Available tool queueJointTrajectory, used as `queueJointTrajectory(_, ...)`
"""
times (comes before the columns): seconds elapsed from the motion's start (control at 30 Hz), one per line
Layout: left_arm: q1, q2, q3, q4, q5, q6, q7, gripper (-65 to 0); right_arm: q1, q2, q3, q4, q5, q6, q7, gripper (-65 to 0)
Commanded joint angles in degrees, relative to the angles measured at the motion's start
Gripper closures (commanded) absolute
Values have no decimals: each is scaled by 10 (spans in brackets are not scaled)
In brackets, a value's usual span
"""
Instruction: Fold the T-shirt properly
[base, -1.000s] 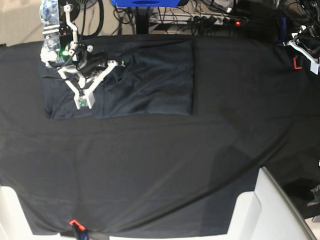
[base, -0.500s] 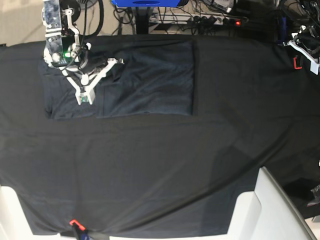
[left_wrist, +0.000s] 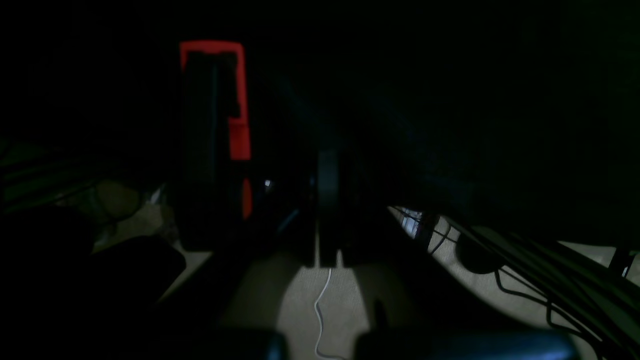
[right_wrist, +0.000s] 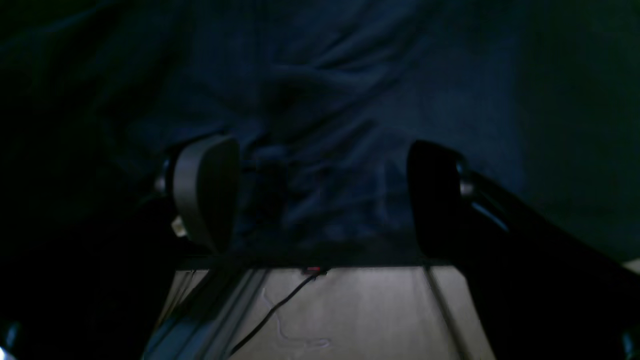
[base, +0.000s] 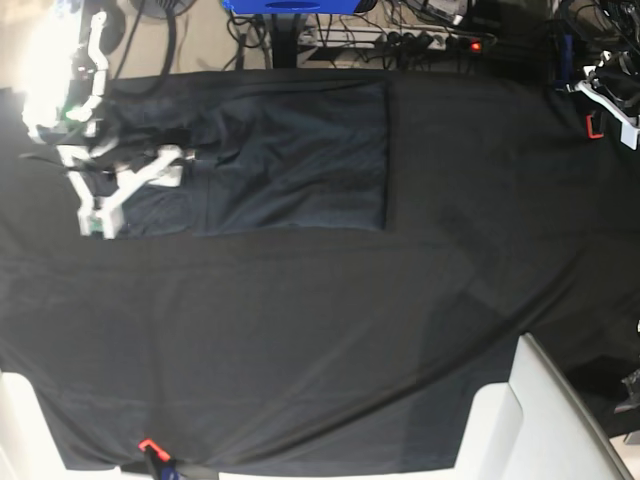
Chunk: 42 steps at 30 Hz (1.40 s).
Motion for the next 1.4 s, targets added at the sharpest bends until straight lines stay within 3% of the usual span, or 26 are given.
queueJointTrajectory(0.0,4,-13,-4,8,-4,-5,-7,0,10,8,45,6,-3,23,23,-495)
queueJointTrajectory(0.07,5,-13,-4,8,-4,-5,-7,0,38,10,134,-10,28,109,25,-498)
queueJointTrajectory(0.13,5,-13,-4,8,-4,-5,-7,0,78,14,236,-61,71,208,-10,-497)
queueJointTrajectory(0.27,13,-13,-4,14,-6,-5,-7,0,161,82,358,-228,83,345,-87,-497)
queueJointTrajectory(0.37,12,-13,-4,13,-5,-5,-7,0,182,136,369,-360,85,345,-85,-497)
queueJointTrajectory(0.5,12,-13,-4,13,-5,-5,-7,0,201,164,369,-465,85,345,-85,-498)
queueJointTrajectory(0.73,12,-7,-4,11,-5,-5,-7,0,218,153,368,-472,94,345,-90,-500)
queueJointTrajectory(1.0,12,-4,-3,10,-4,-5,-7,0,239,157,302,-476,209,345,-91,-497)
queueJointTrajectory(1.2,22,-4,-3,12,-4,-5,-9,0,241,156,296,-526,220,345,-64,-497)
queueJointTrajectory(1.37,33,-4,-3,3,-4,-5,-42,0,239,165,296,-579,220,345,-57,-497)
